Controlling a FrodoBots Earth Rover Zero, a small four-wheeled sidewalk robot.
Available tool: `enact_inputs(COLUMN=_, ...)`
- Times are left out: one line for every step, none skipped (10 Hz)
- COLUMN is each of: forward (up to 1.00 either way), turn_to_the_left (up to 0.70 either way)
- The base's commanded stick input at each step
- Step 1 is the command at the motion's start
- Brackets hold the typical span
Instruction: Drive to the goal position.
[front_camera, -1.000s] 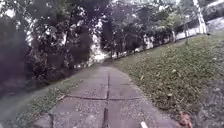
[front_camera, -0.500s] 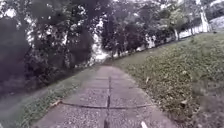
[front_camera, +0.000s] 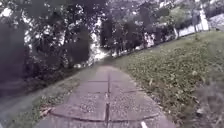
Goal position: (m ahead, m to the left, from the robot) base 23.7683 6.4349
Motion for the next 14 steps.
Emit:
enact_inputs(forward=0.70, turn_to_the_left=-0.13)
enact_inputs(forward=0.70, turn_to_the_left=-0.13)
enact_inputs(forward=0.70, turn_to_the_left=-0.13)
enact_inputs(forward=0.70, turn_to_the_left=-0.13)
enact_inputs(forward=0.70, turn_to_the_left=-0.13)
enact_inputs(forward=0.70, turn_to_the_left=-0.13)
enact_inputs(forward=0.70, turn_to_the_left=-0.13)
enact_inputs(forward=0.70, turn_to_the_left=-0.11)
enact_inputs(forward=0.70, turn_to_the_left=0.01)
enact_inputs(forward=0.70, turn_to_the_left=0.01)
enact_inputs(forward=0.70, turn_to_the_left=0.01)
enact_inputs(forward=0.70, turn_to_the_left=0.01)
enact_inputs(forward=0.70, turn_to_the_left=0.01)
enact_inputs(forward=0.70, turn_to_the_left=0.01)
